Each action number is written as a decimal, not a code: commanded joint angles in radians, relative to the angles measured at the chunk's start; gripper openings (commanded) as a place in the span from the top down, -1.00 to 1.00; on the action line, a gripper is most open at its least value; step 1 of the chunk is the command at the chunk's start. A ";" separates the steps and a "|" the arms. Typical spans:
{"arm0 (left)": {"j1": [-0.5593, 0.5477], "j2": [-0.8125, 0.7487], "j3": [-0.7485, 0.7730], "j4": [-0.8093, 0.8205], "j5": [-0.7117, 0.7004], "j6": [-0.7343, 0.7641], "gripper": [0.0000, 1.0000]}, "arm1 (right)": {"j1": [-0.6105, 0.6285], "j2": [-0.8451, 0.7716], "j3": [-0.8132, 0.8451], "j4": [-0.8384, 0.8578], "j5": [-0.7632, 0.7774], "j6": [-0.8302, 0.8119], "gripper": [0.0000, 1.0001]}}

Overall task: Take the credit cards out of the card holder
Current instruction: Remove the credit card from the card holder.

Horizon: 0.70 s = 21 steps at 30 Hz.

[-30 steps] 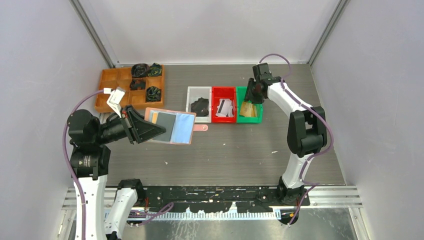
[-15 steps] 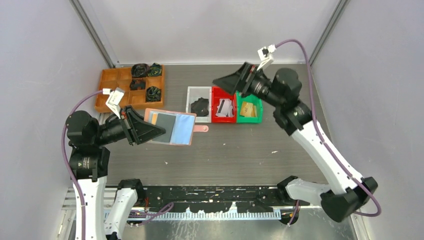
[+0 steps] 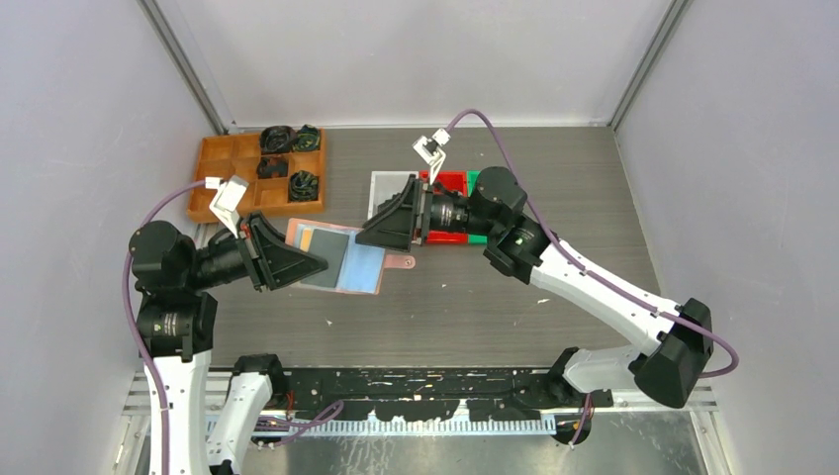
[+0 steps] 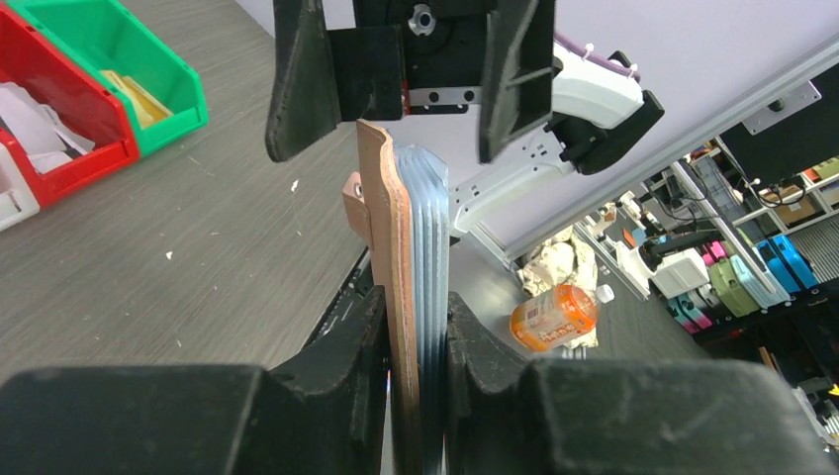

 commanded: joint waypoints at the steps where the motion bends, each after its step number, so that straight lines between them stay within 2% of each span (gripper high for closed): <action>1: 0.003 -0.014 0.026 0.043 0.037 -0.017 0.74 | 0.037 -0.012 0.008 0.147 -0.055 -0.033 -0.97; 4: 0.003 -0.010 0.025 0.045 0.034 -0.009 0.75 | 0.045 0.007 -0.002 0.201 -0.081 0.028 -0.71; 6: 0.003 -0.007 0.025 0.038 0.022 0.006 0.76 | 0.048 0.020 -0.012 0.231 -0.085 0.081 -0.40; 8: 0.003 -0.006 0.027 0.029 0.008 0.024 0.76 | 0.055 0.031 -0.018 0.230 -0.078 0.100 -0.16; 11: 0.004 0.000 0.033 0.005 -0.015 0.052 0.76 | 0.069 0.033 -0.031 0.227 -0.065 0.108 0.05; 17: 0.004 -0.003 0.036 -0.006 -0.034 0.068 0.76 | 0.093 0.030 -0.034 0.147 -0.030 0.061 0.25; 21: 0.003 -0.010 0.038 -0.032 -0.038 0.094 0.67 | 0.094 0.022 -0.041 0.144 -0.004 0.058 0.66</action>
